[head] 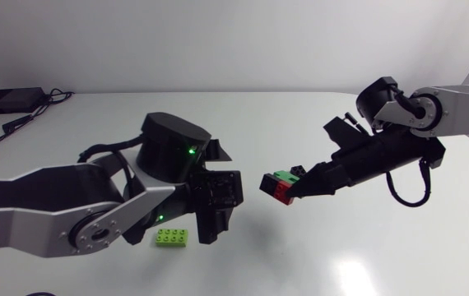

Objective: Separate the duplo bricks

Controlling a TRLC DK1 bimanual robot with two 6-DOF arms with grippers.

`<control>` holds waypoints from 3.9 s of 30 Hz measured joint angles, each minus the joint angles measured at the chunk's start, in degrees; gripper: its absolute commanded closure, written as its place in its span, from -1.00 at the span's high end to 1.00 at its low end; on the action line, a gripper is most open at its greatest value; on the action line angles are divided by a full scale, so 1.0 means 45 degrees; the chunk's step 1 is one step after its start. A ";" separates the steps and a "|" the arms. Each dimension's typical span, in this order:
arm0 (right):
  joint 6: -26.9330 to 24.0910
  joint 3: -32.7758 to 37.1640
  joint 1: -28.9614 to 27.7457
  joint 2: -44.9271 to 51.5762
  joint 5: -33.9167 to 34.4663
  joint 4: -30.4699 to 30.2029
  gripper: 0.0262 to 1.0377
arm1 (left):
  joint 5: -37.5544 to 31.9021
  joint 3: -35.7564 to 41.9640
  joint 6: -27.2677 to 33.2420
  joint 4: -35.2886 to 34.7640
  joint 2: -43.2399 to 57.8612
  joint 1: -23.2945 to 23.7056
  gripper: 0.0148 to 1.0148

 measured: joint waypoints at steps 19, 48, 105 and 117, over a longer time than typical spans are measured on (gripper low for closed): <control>-0.0272 0.0636 0.0525 0.1083 -0.0325 -0.0389 -0.45 | -0.0238 -0.0772 0.1549 0.1384 -0.0199 -0.1797 0.79; -0.1010 0.0121 0.1428 -0.0019 -0.0160 -0.1394 -0.45 | -0.0282 -0.0923 0.2341 0.1982 0.0301 -0.1797 0.15; -0.1190 -0.0797 0.0568 -0.1093 0.0238 -0.0835 -0.45 | -0.0282 -0.1103 0.2351 0.1331 0.0199 -0.2283 -0.41; -0.3371 -0.0835 -0.1549 -0.0777 -0.0947 -0.2710 -0.45 | -0.0287 -0.1103 0.2671 0.0923 -0.0087 -0.1384 -0.41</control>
